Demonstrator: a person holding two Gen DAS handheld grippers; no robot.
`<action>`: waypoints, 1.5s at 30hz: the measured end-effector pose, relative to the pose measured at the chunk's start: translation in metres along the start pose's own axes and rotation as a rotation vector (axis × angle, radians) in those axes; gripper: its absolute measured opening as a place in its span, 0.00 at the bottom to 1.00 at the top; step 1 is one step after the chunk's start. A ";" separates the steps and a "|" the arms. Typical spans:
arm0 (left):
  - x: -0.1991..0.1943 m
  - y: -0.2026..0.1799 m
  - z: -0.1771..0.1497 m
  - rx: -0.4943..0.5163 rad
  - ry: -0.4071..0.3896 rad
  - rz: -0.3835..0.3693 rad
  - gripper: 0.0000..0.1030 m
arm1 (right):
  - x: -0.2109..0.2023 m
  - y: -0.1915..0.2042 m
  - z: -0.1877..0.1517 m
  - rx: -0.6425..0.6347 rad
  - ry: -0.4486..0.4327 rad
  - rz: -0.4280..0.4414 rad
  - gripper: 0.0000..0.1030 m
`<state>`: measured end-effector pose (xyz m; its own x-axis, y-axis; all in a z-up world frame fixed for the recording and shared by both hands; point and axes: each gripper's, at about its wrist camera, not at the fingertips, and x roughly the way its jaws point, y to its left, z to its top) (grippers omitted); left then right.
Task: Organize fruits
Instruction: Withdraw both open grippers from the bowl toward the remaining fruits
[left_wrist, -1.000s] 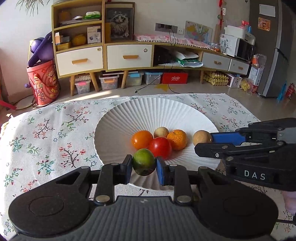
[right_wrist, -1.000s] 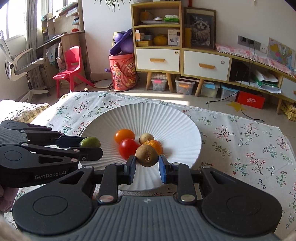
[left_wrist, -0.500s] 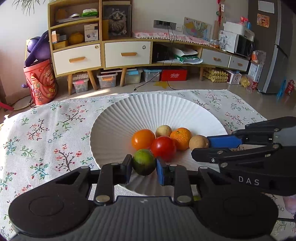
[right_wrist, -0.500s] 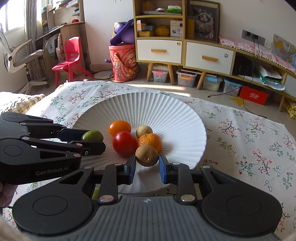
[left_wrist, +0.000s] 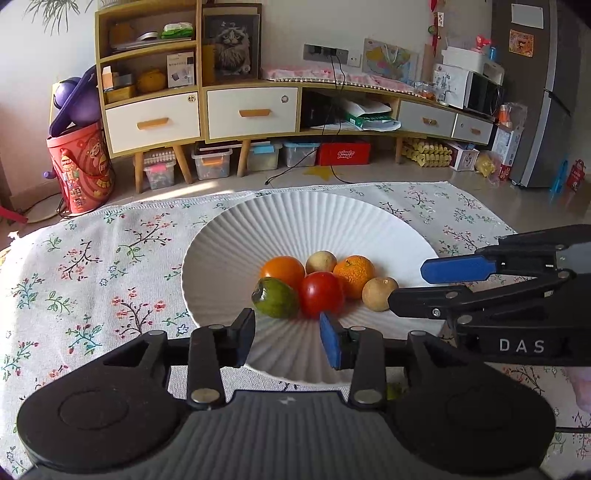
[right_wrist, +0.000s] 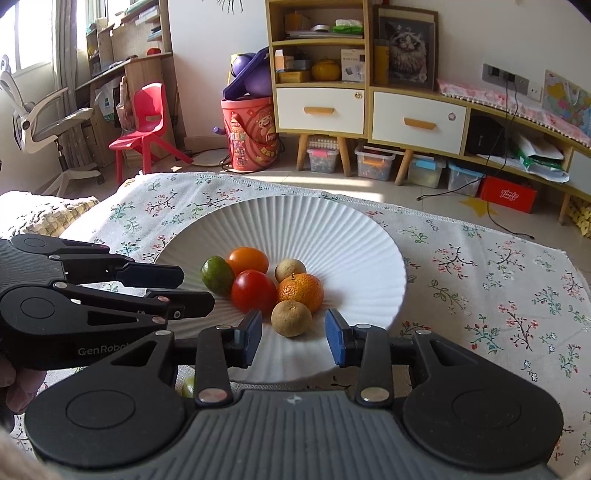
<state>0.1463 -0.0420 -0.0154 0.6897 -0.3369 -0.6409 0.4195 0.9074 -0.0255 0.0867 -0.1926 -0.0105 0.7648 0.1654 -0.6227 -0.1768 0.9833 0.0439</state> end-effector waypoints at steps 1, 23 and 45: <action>-0.002 -0.001 0.000 0.003 -0.002 0.000 0.29 | -0.002 -0.001 0.000 0.002 -0.003 0.000 0.39; -0.044 0.003 -0.020 -0.040 -0.005 0.020 0.53 | -0.030 0.008 -0.011 -0.035 -0.021 0.047 0.59; -0.050 0.011 -0.055 -0.103 0.044 0.065 0.89 | -0.029 0.011 -0.038 -0.056 0.022 0.025 0.87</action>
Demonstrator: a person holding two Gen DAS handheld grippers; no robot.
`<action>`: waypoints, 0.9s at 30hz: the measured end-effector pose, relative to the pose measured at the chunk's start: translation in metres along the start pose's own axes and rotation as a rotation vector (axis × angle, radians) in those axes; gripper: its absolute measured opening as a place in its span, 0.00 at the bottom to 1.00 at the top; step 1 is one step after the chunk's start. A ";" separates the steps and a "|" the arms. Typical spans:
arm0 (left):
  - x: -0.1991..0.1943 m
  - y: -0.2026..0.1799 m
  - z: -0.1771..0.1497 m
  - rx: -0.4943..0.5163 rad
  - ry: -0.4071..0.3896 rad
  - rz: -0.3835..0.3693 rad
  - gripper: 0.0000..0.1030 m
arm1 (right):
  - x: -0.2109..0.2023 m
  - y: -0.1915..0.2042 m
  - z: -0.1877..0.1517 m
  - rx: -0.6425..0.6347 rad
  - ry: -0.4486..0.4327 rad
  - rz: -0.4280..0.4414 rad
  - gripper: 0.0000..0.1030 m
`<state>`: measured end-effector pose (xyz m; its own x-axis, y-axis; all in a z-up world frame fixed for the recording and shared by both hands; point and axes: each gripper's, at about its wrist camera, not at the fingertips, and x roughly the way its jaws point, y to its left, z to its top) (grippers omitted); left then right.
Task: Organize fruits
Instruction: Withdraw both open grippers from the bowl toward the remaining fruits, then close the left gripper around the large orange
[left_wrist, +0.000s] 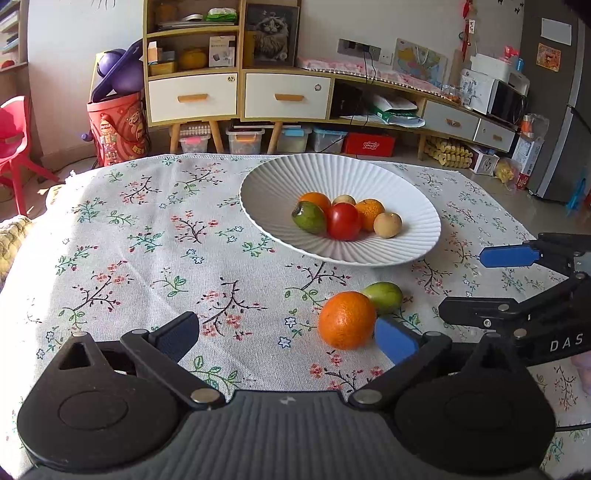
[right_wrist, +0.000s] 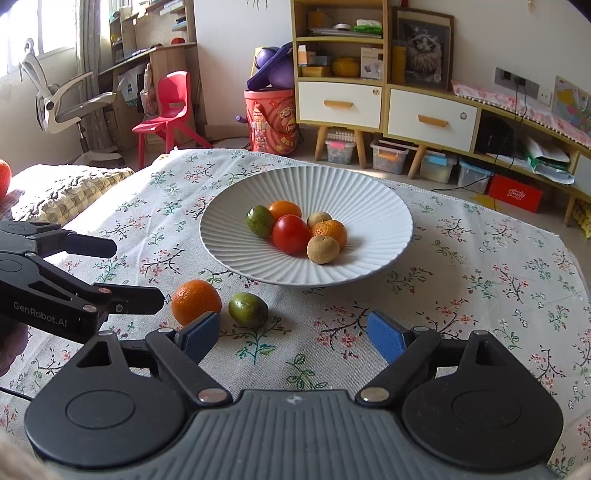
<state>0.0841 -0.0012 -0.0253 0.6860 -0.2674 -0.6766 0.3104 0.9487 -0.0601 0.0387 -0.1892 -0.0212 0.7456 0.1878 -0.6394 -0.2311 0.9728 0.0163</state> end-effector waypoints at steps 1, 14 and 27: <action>0.001 0.000 -0.001 0.000 0.006 0.006 0.89 | 0.001 0.000 -0.001 0.000 0.002 -0.005 0.90; 0.015 -0.008 -0.013 -0.022 0.010 0.029 0.89 | 0.010 -0.004 -0.013 0.004 0.039 -0.068 0.97; 0.024 -0.023 -0.009 0.015 0.016 -0.106 0.38 | 0.014 -0.003 -0.014 -0.012 0.048 -0.076 0.97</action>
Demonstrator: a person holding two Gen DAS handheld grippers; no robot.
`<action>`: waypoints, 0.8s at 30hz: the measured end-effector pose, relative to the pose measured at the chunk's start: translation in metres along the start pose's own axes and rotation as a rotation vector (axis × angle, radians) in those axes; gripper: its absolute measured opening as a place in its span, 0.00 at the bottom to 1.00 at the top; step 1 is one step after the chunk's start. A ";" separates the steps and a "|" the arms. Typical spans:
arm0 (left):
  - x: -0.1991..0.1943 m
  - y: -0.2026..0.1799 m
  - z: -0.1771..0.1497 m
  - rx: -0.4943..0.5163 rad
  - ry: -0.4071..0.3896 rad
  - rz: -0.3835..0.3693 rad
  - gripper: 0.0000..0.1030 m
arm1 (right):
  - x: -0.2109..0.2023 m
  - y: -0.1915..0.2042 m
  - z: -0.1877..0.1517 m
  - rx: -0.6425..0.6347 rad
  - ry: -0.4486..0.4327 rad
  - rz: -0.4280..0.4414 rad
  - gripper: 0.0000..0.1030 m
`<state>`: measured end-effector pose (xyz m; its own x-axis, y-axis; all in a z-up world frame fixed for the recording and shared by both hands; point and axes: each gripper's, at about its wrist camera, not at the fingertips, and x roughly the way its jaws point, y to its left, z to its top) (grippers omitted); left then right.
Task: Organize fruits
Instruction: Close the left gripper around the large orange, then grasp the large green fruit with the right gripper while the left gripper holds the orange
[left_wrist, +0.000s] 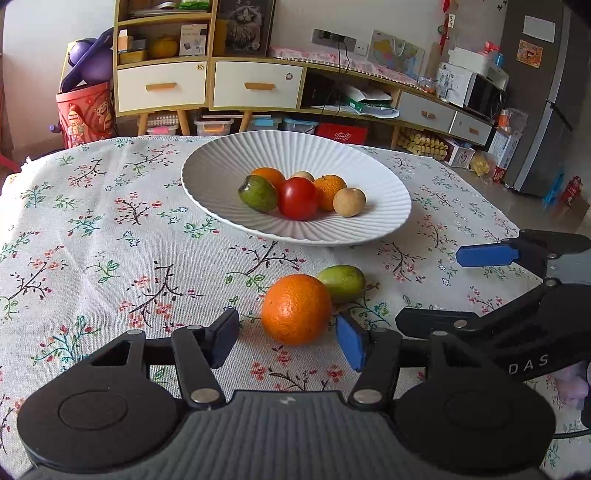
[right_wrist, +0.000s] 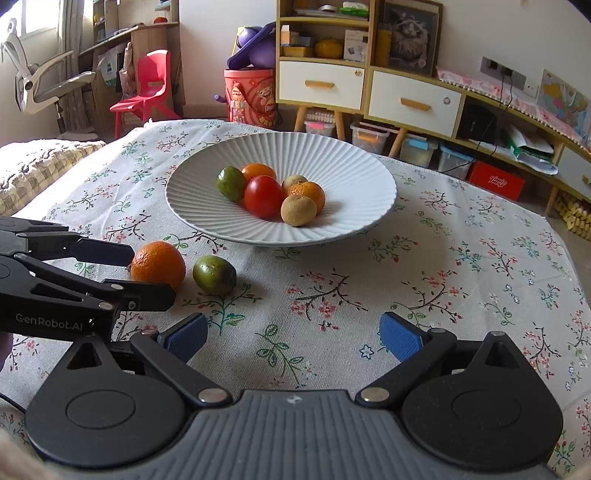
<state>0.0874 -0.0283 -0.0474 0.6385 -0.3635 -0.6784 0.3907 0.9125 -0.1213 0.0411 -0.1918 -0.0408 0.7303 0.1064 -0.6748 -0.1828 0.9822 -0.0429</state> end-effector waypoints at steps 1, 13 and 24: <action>0.000 -0.001 0.000 0.008 0.002 -0.004 0.30 | 0.000 0.000 0.000 -0.001 0.000 0.000 0.97; -0.009 0.003 0.001 0.025 0.028 0.046 0.24 | 0.006 0.008 0.005 -0.017 0.004 0.007 0.95; -0.018 0.024 -0.003 -0.014 0.032 0.075 0.24 | 0.016 0.023 0.012 -0.039 0.014 0.028 0.87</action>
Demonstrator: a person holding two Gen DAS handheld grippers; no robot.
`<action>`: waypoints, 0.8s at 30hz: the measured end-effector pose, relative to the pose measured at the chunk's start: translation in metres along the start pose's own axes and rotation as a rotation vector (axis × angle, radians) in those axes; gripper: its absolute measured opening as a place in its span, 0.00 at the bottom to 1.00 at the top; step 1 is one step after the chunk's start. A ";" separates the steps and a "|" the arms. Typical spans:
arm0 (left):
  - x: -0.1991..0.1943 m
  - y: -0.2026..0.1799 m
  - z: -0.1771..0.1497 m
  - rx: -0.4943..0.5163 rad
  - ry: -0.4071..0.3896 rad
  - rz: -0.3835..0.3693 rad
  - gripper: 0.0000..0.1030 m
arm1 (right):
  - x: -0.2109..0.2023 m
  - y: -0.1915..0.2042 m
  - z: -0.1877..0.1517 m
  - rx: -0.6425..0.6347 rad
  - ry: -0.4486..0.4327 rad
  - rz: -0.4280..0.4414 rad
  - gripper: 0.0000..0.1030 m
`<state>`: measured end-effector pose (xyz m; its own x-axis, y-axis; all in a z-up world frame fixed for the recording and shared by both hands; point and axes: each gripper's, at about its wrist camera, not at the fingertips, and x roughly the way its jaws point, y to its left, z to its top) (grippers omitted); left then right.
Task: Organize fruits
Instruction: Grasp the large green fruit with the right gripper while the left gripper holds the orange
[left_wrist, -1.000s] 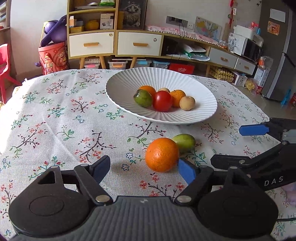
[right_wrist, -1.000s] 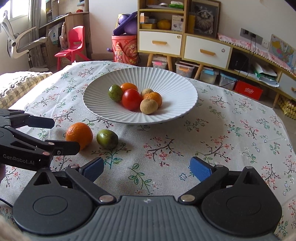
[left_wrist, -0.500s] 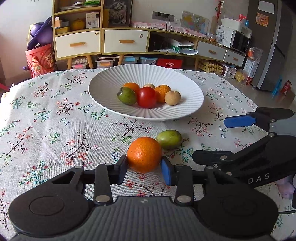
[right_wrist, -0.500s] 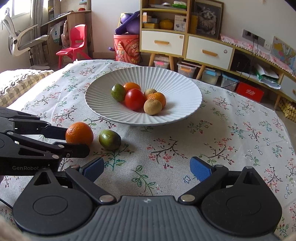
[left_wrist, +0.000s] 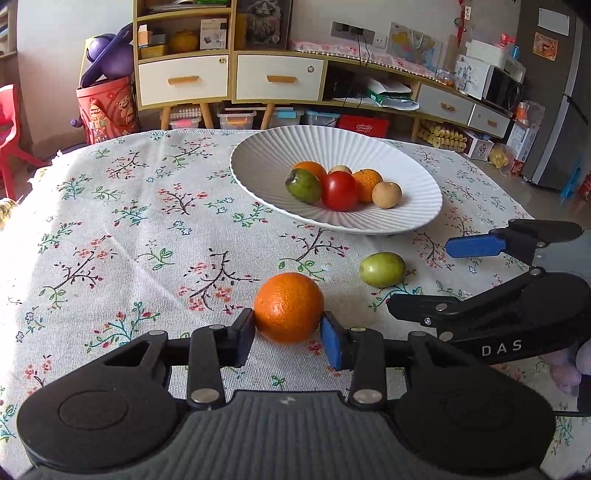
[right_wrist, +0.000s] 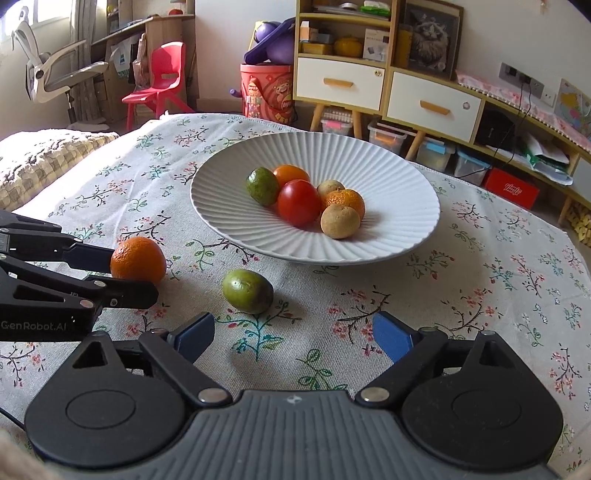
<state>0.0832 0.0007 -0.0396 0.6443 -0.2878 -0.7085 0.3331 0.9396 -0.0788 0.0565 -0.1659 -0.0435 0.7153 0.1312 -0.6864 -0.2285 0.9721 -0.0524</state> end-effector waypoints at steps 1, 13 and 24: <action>-0.001 0.001 0.000 -0.002 0.000 0.000 0.24 | 0.001 0.001 0.001 -0.002 0.000 0.001 0.86; -0.006 0.013 -0.003 -0.021 -0.004 0.002 0.24 | 0.005 0.017 0.004 -0.024 0.010 0.028 0.62; -0.005 0.014 -0.003 -0.018 0.000 0.001 0.24 | 0.005 0.017 0.007 -0.026 0.004 0.039 0.41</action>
<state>0.0820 0.0155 -0.0395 0.6444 -0.2866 -0.7089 0.3196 0.9432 -0.0908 0.0606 -0.1472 -0.0430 0.7030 0.1676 -0.6911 -0.2732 0.9609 -0.0449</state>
